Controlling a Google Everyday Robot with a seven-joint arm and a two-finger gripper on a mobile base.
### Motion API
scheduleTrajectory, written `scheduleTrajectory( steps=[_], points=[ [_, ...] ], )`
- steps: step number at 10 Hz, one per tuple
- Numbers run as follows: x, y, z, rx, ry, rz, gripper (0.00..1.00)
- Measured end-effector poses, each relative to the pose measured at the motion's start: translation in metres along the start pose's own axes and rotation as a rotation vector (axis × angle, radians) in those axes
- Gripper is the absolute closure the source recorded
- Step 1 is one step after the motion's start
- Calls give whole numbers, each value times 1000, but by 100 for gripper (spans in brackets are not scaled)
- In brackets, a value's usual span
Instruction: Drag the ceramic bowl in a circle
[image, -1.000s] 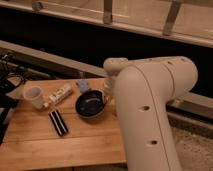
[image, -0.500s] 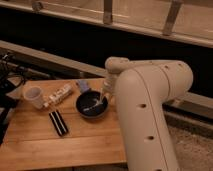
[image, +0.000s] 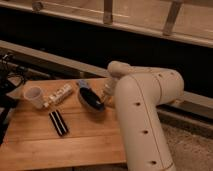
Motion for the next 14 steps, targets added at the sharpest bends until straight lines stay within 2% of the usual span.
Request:
scheduleTrajectory(
  steps=[2, 6, 14],
  points=[
    [0, 7, -9, 1, -9, -5, 100],
    [4, 16, -24, 31, -29, -43, 100],
    [16, 45, -41, 70, -62, -132, 100]
  ],
)
